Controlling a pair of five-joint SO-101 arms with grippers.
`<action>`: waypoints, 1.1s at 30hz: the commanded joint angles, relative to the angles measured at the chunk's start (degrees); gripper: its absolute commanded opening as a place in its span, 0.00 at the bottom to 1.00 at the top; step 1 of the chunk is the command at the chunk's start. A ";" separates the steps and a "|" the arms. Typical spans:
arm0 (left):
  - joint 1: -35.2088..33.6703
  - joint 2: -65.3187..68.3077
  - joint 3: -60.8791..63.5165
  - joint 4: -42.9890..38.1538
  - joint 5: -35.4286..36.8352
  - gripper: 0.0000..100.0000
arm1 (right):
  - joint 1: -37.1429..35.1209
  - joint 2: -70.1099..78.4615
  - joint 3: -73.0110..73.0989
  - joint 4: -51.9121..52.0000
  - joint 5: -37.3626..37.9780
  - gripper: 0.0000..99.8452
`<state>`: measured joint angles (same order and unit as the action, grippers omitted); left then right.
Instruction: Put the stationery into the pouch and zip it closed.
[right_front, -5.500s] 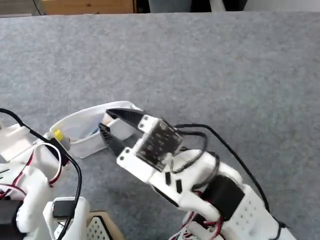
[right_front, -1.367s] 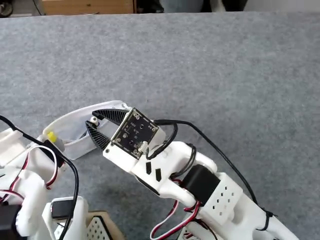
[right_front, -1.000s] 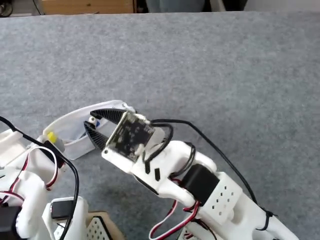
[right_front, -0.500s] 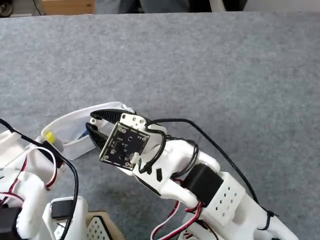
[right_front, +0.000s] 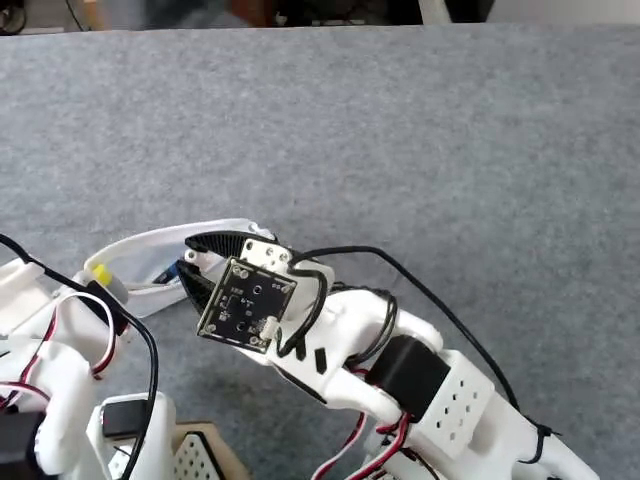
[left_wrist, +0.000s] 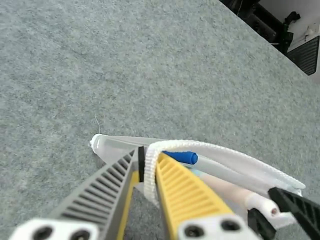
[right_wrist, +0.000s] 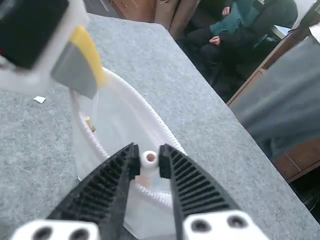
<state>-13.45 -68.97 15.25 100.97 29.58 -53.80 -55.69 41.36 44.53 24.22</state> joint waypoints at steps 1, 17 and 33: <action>-2.24 -0.53 -0.31 -1.05 0.53 0.03 | -0.70 1.10 -0.04 3.16 0.26 0.24; -2.24 -0.53 -0.48 -1.05 0.53 0.03 | 3.34 1.01 -3.91 3.87 0.26 0.31; -2.15 0.09 -0.31 -0.79 0.09 0.03 | 26.29 -17.45 -4.53 27.25 0.79 0.16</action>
<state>-15.03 -68.97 15.25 100.97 29.58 -28.57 -72.48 36.53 67.12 24.40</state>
